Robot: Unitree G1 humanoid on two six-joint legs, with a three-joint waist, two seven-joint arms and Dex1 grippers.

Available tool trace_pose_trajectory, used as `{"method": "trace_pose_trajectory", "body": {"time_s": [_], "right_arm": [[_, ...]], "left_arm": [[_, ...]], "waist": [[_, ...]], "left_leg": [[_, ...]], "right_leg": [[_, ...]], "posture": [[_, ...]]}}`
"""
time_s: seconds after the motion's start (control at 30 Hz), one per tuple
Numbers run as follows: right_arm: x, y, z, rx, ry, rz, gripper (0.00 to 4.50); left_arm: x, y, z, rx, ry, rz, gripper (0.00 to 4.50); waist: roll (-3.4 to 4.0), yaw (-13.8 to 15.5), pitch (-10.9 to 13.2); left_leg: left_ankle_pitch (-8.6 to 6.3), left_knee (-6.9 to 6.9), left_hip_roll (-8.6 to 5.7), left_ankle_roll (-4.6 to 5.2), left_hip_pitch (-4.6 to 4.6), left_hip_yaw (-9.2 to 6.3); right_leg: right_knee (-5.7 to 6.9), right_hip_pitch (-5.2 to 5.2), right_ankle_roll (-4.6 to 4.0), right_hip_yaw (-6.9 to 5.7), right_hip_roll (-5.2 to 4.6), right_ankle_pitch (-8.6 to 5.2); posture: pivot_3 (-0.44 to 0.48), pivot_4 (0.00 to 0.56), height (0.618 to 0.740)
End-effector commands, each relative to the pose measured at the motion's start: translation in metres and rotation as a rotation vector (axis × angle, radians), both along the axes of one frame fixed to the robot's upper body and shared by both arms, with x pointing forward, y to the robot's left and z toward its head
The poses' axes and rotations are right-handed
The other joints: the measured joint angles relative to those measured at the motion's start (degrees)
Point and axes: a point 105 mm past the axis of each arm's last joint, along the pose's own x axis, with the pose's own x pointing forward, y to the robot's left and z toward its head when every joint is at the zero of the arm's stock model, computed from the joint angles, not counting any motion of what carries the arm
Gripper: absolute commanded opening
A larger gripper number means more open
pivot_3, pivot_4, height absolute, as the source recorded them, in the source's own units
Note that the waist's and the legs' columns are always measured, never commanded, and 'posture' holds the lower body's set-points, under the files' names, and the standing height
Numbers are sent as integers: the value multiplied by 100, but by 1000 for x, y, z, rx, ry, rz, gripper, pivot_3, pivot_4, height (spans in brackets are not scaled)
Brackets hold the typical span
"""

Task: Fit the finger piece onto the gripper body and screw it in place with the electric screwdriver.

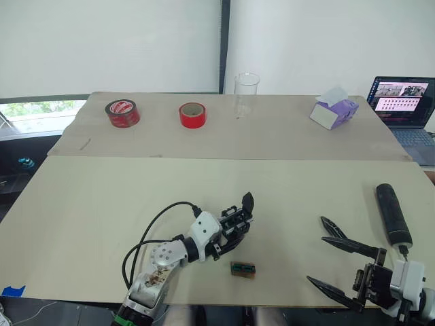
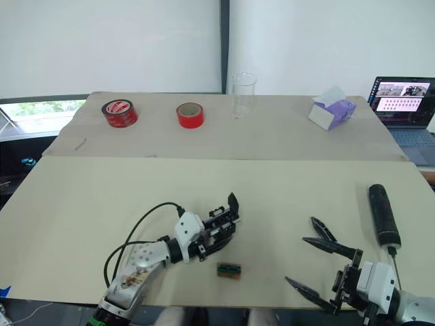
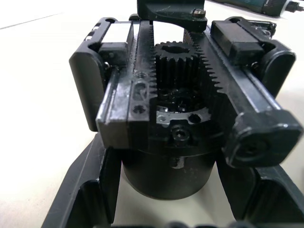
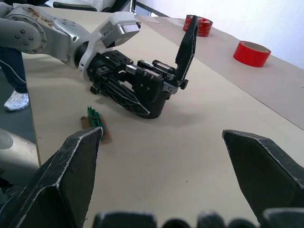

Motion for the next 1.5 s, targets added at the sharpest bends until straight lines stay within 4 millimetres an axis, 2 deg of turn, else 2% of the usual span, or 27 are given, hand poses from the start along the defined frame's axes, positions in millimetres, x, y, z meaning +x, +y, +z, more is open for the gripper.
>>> {"method": "trace_pose_trajectory", "body": {"time_s": [0.03, 0.23, 0.37, 0.57, 0.93, 1.07, 1.17, 1.23, 1.27, 1.37, 1.5], "right_arm": [[2, -1, 8, -1, -37, -5, 4500], [5, -3, 12, -9, -53, -16, 4500], [6, -2, 14, -9, -63, -24, 4500], [0, 1, 17, -10, -65, -49, 4500], [-6, 1, 18, -13, -56, -86, 4500], [-7, -1, 17, -14, -56, -102, 4500], [-9, -1, 14, -14, -52, -106, 4500], [-8, -1, 13, -13, -52, -108, 4500], [-7, -1, 12, -12, -53, -110, 4500], [-6, 0, 9, -6, -57, -110, 4500], [-4, 2, 6, 4, -56, -94, 4500]], "left_arm": [[1, 15, 5, 19, -19, -55, 4458], [2, 46, -6, 108, 13, -253, 4458], [8, 49, -6, 123, 27, -419, 4458], [26, 28, 2, 134, 3, -623, 4458], [37, -4, 0, 131, -17, -754, 4458], [36, -8, 4, 95, -26, -770, 4458], [31, -7, 2, 88, -40, -776, 3619], [32, -5, 4, 51, -51, -725, 2634], [33, -5, 7, 23, -64, -678, 2297], [31, 1, 13, -30, -84, -558, 2323], [19, 10, 16, -41, -102, -395, 2323]], "waist": [[0, 2, 0], [9, 2, -5], [11, 20, -6], [10, 96, -6], [6, 88, -4], [5, 78, -4], [3, 64, -3], [4, 54, -3], [5, 47, -4], [5, 8, -4], [6, -69, -4]], "left_leg": [[0, 0, 0, 0, 0, 0], [-5, 0, 1, -11, 5, 2], [-4, 3, 0, -11, 6, 4], [1, 9, -7, -1, -1, 5], [-11, 34, -13, 21, -15, 0], [-15, 37, -14, 28, -18, 0], [-16, 38, -14, 29, -21, 0], [-16, 38, -13, 29, -20, 0], [-16, 36, -13, 29, -19, -1], [-16, 36, -10, 29, -18, -2], [-16, 34, -7, 29, -15, -2]], "right_leg": [[1, 1, 0, -1, 0, 0], [3, 1, -13, -2, 0, -8], [3, 3, -13, -5, 0, -7], [2, 5, 6, -10, 3, 4], [-7, 8, 28, -12, -3, 17], [-9, 9, 33, -10, -4, 19], [-9, 7, 36, -10, -4, 20], [-8, 7, 36, -9, -3, 20], [-9, 6, 37, -9, -3, 20], [-6, 5, 42, -4, -3, 21], [-4, 4, 42, 4, -4, 21]], "posture": [[0, 150, 740], [0, 150, 740], [0, 150, 740], [0, 150, 740], [0, 150, 740], [0, 150, 740], [0, 150, 740], [0, 150, 740], [0, 150, 740], [0, 150, 740], [0, 150, 740]]}}
